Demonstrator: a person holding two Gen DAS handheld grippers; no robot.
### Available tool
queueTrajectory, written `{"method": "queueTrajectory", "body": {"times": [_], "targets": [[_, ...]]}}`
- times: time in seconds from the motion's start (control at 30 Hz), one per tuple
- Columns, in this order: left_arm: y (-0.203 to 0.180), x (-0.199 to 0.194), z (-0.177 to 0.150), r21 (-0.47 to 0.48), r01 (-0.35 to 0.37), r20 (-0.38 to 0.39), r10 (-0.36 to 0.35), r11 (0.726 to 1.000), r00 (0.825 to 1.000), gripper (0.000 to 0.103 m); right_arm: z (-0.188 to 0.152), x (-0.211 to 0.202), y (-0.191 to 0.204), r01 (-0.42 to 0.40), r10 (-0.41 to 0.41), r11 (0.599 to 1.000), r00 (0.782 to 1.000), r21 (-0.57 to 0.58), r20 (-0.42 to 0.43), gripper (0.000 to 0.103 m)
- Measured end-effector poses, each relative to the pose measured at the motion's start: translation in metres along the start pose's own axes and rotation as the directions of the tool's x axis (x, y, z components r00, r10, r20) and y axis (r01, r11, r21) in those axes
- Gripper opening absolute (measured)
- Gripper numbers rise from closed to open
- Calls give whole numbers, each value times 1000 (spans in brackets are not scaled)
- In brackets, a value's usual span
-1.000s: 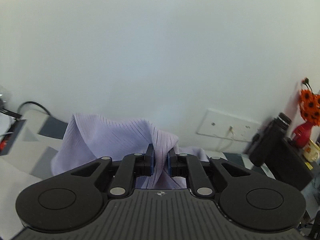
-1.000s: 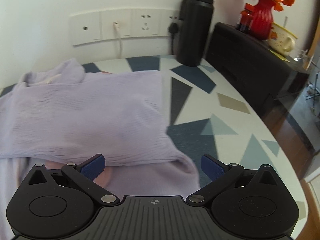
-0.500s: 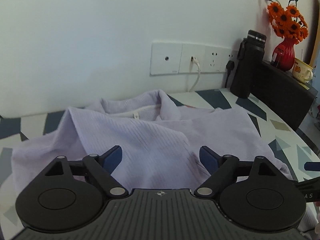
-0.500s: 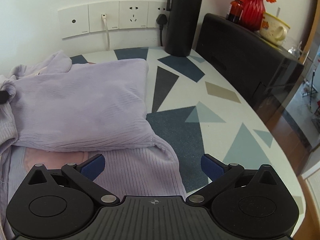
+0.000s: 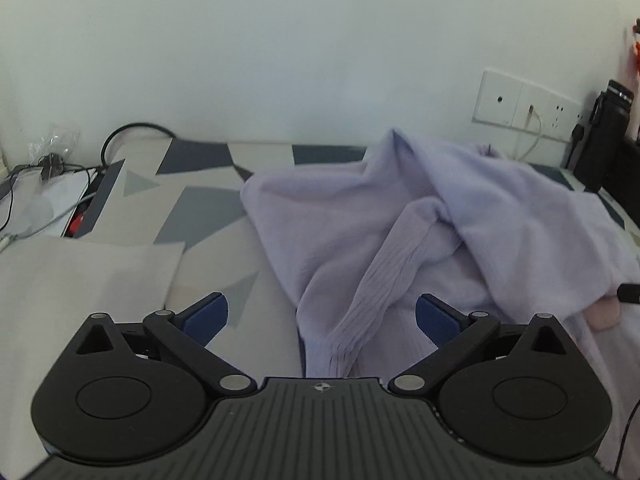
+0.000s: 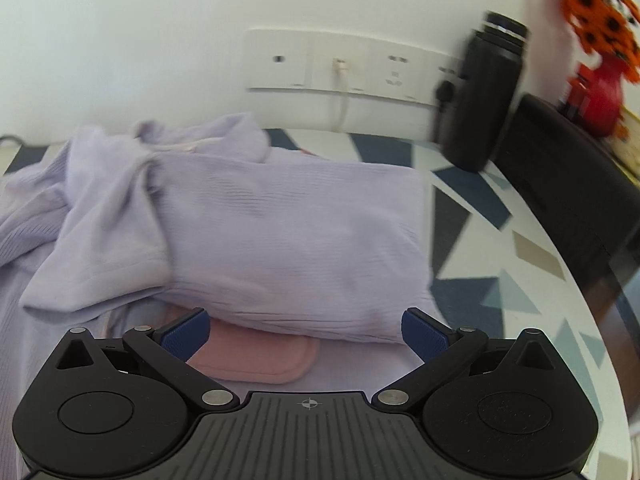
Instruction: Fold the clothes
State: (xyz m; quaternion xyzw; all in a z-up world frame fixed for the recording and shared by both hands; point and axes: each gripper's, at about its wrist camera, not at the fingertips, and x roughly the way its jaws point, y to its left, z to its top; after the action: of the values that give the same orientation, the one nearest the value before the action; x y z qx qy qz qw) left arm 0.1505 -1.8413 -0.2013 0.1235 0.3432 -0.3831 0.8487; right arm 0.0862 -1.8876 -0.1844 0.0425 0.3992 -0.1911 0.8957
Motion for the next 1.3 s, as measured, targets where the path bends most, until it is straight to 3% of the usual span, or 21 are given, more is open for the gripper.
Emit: {"method": "queueTrajectory", "body": {"times": [0.17, 0.3, 0.4, 0.53, 0.63, 0.67, 0.7, 0.77, 0.87, 0.9, 0.93, 1.0, 1.1, 1.17, 1.3], "targets": [[4, 14, -13, -28, -54, -47, 52, 998, 998, 102, 2, 6, 35, -58, 60, 993, 998, -104, 12, 102], [8, 29, -13, -50, -115, -105, 109, 992, 988, 102, 10, 0, 54, -66, 83, 985, 991, -159, 104, 100], [19, 34, -17, -80, -105, -117, 95, 991, 989, 103, 22, -8, 50, -77, 96, 991, 979, -106, 179, 94], [24, 32, -20, -57, -98, -98, 92, 994, 991, 103, 33, -9, 32, -137, 139, 990, 967, -24, 216, 82], [27, 33, -18, -51, -101, -100, 96, 994, 990, 103, 40, -1, 17, -188, 178, 982, 964, 32, 197, 37], [28, 34, -18, -49, -101, -99, 96, 994, 990, 103, 43, 1, 11, -203, 189, 978, 963, 56, 193, 14], [29, 34, -18, -48, -107, -98, 102, 993, 990, 103, 46, 4, 1, -207, 183, 972, 963, 107, 200, 4], [35, 35, -18, -61, -108, -95, 102, 992, 990, 103, 54, 10, -22, -214, 168, 953, 962, 213, 213, 4], [37, 34, -19, -64, -100, -88, 94, 993, 992, 103, 66, 25, -72, -207, 124, 878, 969, 432, 213, 8], [36, 34, -19, -62, -99, -86, 94, 993, 992, 103, 69, 30, -88, -180, 97, 840, 978, 512, 185, 23], [36, 34, -19, -59, -99, -84, 94, 993, 992, 103, 68, 31, -101, -168, 78, 809, 980, 563, 180, 31], [36, 34, -20, -55, -98, -80, 93, 994, 992, 103, 65, 32, -126, -145, 43, 744, 985, 652, 169, 35], [36, 34, -21, -51, -97, -71, 93, 994, 993, 103, 49, 24, -147, -138, 19, 726, 983, 674, 182, 49], [35, 34, -22, -48, -96, -62, 93, 994, 994, 103, 39, 21, -155, -157, 43, 729, 982, 666, 185, 49], [34, 34, -24, -51, -103, -51, 100, 993, 994, 103, 23, 16, -135, -207, 145, 820, 977, 533, 155, 49]]}}
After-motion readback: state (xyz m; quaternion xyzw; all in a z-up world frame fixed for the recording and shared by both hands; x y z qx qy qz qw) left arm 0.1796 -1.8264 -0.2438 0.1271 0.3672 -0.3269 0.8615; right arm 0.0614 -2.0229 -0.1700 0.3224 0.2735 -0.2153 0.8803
